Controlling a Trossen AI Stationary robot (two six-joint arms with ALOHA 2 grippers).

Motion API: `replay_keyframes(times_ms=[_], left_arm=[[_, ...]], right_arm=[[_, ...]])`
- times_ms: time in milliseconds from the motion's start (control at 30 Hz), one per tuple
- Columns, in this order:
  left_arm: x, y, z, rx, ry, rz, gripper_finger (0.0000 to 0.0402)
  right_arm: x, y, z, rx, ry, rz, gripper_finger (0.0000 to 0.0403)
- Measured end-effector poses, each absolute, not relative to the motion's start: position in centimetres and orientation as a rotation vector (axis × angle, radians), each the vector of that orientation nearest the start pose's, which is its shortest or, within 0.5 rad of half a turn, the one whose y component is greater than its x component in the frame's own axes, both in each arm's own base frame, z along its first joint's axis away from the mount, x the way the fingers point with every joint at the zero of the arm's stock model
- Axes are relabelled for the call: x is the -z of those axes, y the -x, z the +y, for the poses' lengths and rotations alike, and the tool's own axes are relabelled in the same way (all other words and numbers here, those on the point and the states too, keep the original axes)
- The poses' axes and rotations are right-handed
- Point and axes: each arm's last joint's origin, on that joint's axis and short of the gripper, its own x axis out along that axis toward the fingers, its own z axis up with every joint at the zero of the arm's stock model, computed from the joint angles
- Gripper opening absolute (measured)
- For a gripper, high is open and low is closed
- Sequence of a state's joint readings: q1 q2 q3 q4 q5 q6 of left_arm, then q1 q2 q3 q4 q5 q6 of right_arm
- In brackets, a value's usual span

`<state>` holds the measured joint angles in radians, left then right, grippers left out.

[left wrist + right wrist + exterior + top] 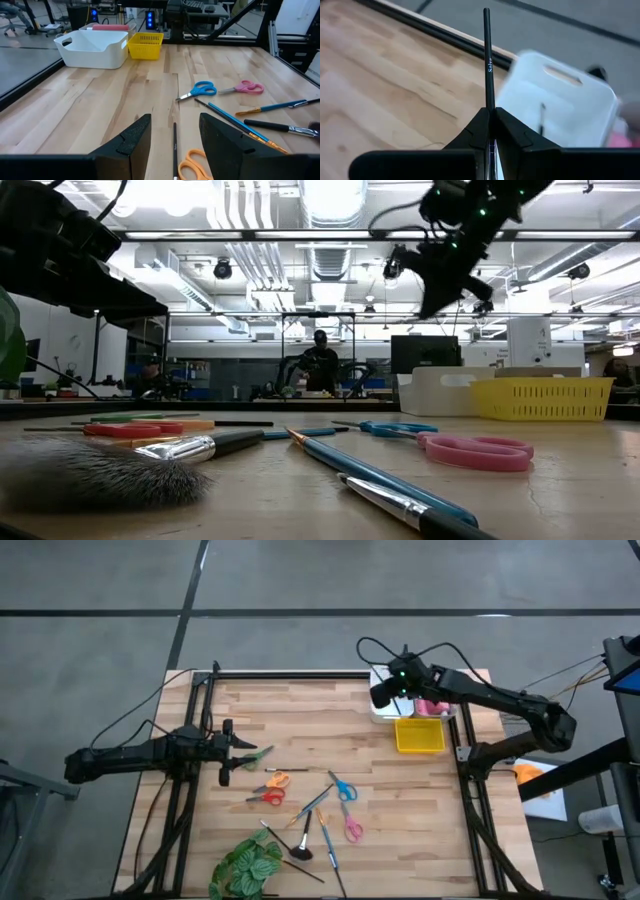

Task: Pick & Place Paint Supplies
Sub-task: Put the black paint brush into the white bin

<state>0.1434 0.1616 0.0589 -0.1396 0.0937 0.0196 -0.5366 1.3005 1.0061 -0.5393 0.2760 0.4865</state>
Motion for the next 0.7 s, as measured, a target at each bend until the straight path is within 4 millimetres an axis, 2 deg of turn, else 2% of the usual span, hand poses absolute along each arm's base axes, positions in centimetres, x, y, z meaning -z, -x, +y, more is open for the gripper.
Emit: replay_keyframes(times_ms=[167,300,533,700], left_arm=[[-15.7,-10.2,1.2,-0.047,0.009,0.241,0.0169],[-15.7,-10.2,1.2,-0.047,0.009,0.241,0.0169],[-15.7,-10.2,1.2,-0.048,0.009,0.241,0.0169],[-15.7,-10.2,1.2,-0.048,0.009,0.241,0.0169]], right_arm=[[-24.8,-20.7,-14.4,1.079,-0.632,0.661,0.0017],[-22.7,-20.2,-14.4,1.115,-0.681,0.652,0.0017],[-18.9,-20.5,-14.6,1.143,-0.739,0.614,0.0017],[-17.5,-21.1,-15.0,1.149,-0.743,0.642,0.0017]])
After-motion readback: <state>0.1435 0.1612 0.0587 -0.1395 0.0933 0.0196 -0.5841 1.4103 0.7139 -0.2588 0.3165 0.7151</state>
